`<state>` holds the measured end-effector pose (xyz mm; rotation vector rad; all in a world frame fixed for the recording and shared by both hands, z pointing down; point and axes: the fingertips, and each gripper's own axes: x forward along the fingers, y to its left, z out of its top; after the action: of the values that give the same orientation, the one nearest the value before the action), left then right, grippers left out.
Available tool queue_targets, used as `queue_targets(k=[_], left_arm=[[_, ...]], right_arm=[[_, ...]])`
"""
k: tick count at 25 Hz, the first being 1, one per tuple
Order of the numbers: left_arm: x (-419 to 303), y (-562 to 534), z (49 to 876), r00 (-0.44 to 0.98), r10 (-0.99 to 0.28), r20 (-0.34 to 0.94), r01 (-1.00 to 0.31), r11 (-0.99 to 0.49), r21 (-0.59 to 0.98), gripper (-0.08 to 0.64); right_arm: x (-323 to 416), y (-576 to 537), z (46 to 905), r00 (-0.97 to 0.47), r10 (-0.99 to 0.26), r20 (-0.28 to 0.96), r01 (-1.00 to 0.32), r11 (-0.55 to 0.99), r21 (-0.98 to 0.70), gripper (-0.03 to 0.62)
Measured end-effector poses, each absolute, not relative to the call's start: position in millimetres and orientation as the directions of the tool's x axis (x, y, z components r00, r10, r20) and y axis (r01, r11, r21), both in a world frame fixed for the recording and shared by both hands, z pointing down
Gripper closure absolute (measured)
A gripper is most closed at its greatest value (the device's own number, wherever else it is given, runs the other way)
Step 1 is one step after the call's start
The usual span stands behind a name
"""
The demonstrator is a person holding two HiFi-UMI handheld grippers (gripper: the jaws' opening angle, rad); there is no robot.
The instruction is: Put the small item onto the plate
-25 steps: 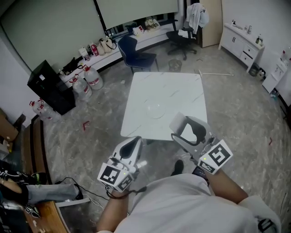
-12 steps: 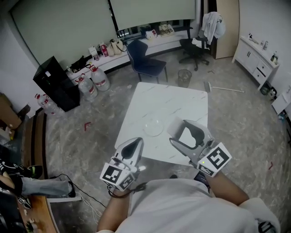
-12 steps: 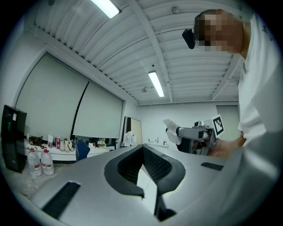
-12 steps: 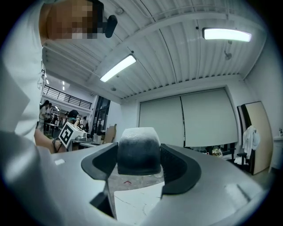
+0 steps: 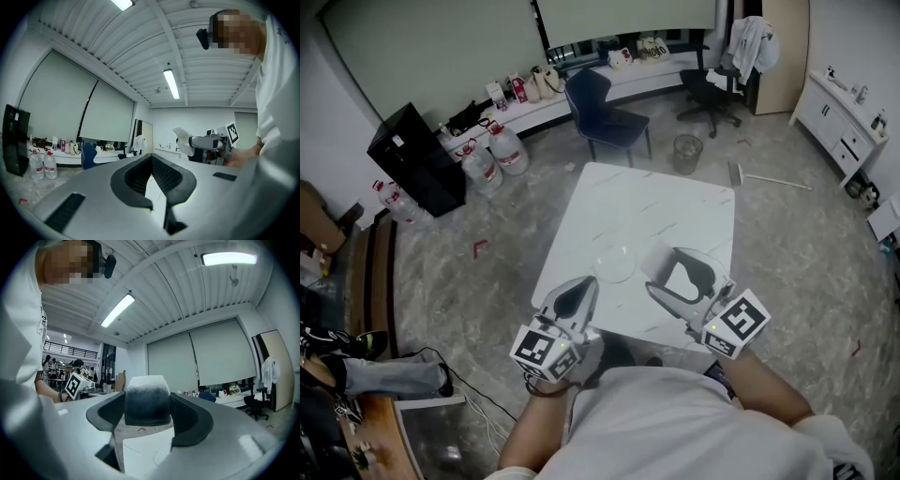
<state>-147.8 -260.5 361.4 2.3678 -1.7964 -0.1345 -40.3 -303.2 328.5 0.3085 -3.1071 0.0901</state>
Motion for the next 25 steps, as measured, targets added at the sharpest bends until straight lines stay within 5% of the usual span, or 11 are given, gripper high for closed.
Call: queue_targets(k=[25], left_arm=[[-255.0,-401.1,473.6,0.352,-0.927,0.131,-0.919,-0.315,0.237,0.552]], right_arm=[[-172.5,-425.8,509.5,-0.920,-0.150,0.362,-0.212,0.968,-0.137,0.304]])
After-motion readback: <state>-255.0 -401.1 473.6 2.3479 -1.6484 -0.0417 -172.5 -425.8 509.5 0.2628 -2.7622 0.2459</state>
